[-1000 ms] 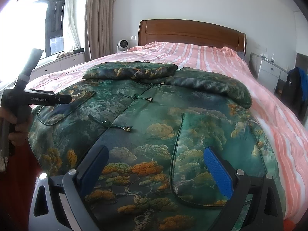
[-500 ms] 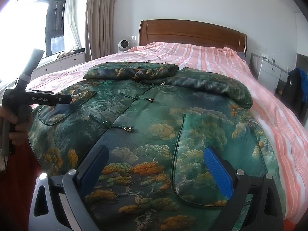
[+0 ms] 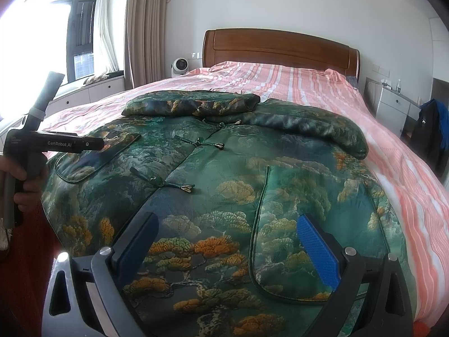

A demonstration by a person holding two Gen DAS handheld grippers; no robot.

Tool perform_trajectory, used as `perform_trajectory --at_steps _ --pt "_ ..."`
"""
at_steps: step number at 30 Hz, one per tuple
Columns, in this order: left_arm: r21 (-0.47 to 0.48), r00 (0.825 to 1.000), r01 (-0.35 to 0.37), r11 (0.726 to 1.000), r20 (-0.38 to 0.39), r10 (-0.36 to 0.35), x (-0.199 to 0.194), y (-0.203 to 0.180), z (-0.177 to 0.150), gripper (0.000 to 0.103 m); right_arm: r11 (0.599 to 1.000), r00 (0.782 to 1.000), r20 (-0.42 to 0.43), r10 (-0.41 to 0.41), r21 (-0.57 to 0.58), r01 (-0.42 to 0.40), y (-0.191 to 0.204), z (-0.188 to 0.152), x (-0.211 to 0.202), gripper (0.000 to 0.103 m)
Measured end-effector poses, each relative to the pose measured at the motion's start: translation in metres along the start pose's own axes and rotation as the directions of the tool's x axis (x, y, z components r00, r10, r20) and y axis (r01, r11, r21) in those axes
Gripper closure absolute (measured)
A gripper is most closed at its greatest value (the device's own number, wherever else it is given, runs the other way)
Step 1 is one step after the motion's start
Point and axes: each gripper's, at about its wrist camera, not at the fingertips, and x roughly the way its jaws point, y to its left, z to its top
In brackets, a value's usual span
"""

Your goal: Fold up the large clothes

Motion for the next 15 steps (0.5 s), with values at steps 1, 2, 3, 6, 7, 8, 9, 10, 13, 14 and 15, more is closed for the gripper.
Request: perform_trajectory --at_steps 1,2,3,6,7,8,9,10,13,14,15 --pt "-0.001 1.0 0.0 1.0 0.0 0.0 0.0002 0.0002 0.0 0.001 1.0 1.0 0.001 0.0 0.0 0.0 0.0002 0.0 0.0002 0.005" --pt "-0.001 1.0 -0.001 1.0 -0.003 0.001 0.0007 0.0003 -0.0001 0.001 1.0 1.0 0.001 0.0 0.0 0.0 0.0003 0.0 0.0003 0.005" --pt "0.0 1.0 -0.003 1.0 -0.004 0.003 0.0008 0.0004 -0.0002 0.001 1.0 1.0 0.0 0.0 0.0 0.0 0.0001 0.0 0.0001 0.005" --pt "0.002 1.0 -0.006 1.0 -0.004 0.006 0.0011 0.0 -0.0002 0.001 1.0 1.0 -0.001 0.001 0.0 -0.001 0.0003 0.0 0.0003 0.005" --pt "0.002 1.0 -0.006 1.0 -0.004 0.006 0.0011 0.0 -0.0002 0.001 1.0 1.0 0.0 0.0 0.0 0.0 0.0002 0.0 0.0 0.005" --pt "0.002 1.0 -0.007 1.0 -0.004 0.007 0.0011 0.0001 -0.0002 0.001 1.0 1.0 0.001 0.0 0.0 0.0 0.0004 0.0 0.0001 0.005" --pt "0.001 1.0 -0.008 1.0 -0.003 0.008 0.0011 0.0001 -0.0003 0.001 1.0 1.0 0.001 0.0 0.0 0.0 0.0002 0.0 0.0001 0.005" --pt "0.001 1.0 -0.009 1.0 -0.003 0.009 0.0013 0.0002 -0.0005 0.001 1.0 1.0 0.001 0.0 0.001 0.0 0.0003 0.0 0.0004 0.005" --pt "0.0 1.0 -0.012 1.0 -0.004 0.012 0.0016 0.0005 -0.0006 0.001 1.0 1.0 -0.001 0.0 0.002 0.0 0.0004 0.0 0.0006 0.005" --pt "0.0 1.0 -0.012 1.0 -0.004 0.012 0.0017 0.0009 -0.0006 0.001 1.0 1.0 0.0 0.0 0.001 0.0 0.0002 0.0 0.0001 0.005" --pt "-0.001 1.0 -0.014 1.0 -0.004 0.014 0.0015 0.0012 -0.0005 0.001 1.0 1.0 0.0 0.0 0.0 0.0 0.0002 0.0 0.0001 0.005"
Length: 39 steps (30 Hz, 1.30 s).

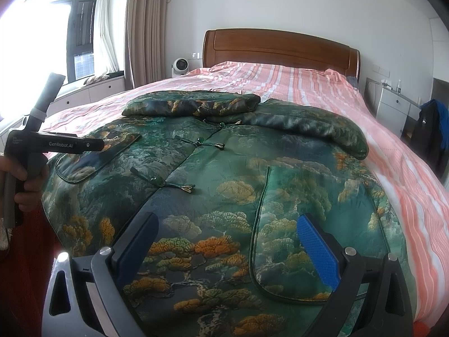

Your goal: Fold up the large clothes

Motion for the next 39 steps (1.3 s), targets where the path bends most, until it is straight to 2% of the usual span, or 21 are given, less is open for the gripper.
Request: perform_trajectory --at_steps 39 --pt "-0.004 0.999 -0.038 0.999 0.0 0.038 0.0014 0.0043 -0.0001 0.001 1.0 1.0 -0.002 0.001 0.0 -0.001 0.0005 -0.0006 0.0011 0.005"
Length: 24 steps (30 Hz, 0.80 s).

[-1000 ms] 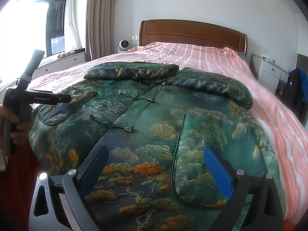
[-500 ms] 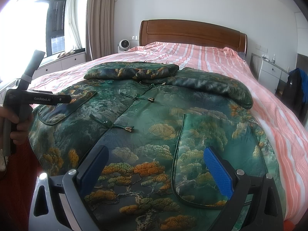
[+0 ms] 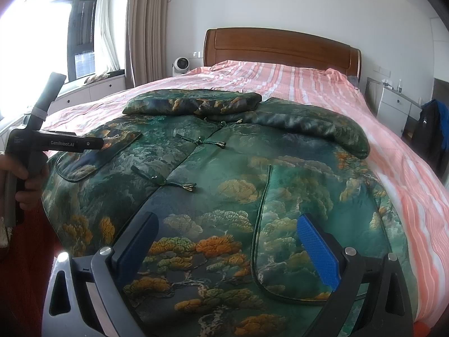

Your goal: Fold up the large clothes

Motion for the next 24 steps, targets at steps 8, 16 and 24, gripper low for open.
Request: perform_trajectory --at_steps 8,16,24 --pt "-0.003 1.0 -0.007 1.0 0.0 0.007 0.0002 0.0013 0.0 0.001 1.0 1.0 0.0 0.0 0.001 0.0 0.0001 -0.0001 0.0003 0.005" --pt "-0.003 1.0 -0.009 1.0 -0.002 0.009 0.001 0.0019 -0.0002 0.001 1.0 1.0 0.0 0.0 0.0 0.0 0.0001 0.0 0.0003 0.005" --pt "-0.007 1.0 -0.015 1.0 -0.001 0.015 0.0015 0.0028 -0.0004 0.001 1.0 1.0 0.001 0.0 0.001 0.0 0.0005 0.0 0.0003 0.005"
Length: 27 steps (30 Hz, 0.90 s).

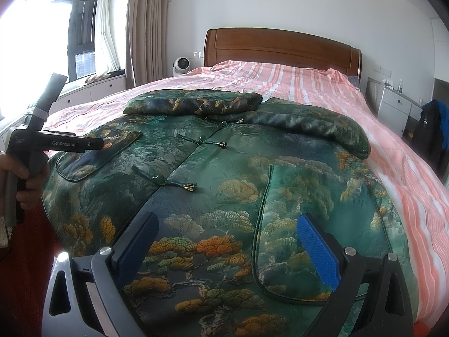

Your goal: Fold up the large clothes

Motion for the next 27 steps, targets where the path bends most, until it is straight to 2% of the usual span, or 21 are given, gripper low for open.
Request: perform_trajectory --at_steps 21,27 --pt "0.007 1.0 -0.006 1.0 -0.008 0.006 0.0 0.001 0.0 0.001 1.0 1.0 0.0 0.0 0.0 0.0 0.0 0.0 0.0 0.005" --pt "0.006 1.0 -0.022 1.0 -0.016 0.022 -0.014 0.021 0.005 0.001 0.999 0.999 0.015 -0.03 0.028 0.03 -0.013 0.002 -0.014 0.005"
